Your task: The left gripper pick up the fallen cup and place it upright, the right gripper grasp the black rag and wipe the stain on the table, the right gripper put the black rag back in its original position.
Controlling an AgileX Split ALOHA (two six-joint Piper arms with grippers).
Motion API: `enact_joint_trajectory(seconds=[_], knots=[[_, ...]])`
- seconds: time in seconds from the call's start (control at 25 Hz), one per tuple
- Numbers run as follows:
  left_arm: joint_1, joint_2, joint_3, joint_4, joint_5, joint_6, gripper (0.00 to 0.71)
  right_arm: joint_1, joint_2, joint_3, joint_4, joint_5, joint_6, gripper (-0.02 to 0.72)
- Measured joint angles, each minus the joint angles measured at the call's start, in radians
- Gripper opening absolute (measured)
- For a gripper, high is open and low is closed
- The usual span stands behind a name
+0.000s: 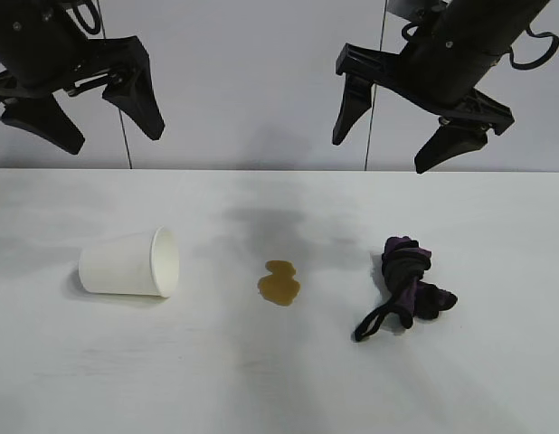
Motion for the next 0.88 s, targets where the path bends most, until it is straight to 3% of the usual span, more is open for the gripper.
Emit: enact_joint_trajectory(seconds=[0.76,0.88], knots=[[0.0,0.0,0.0,-0.02,0.0,0.0,0.694,0.0,0.0,0.0,0.0,0.001,0.0,0.652],[0.0,0.0,0.0,-0.019,0.043,0.0,0.694,0.0,0.0,0.0,0.0,0.003,0.0,0.652]])
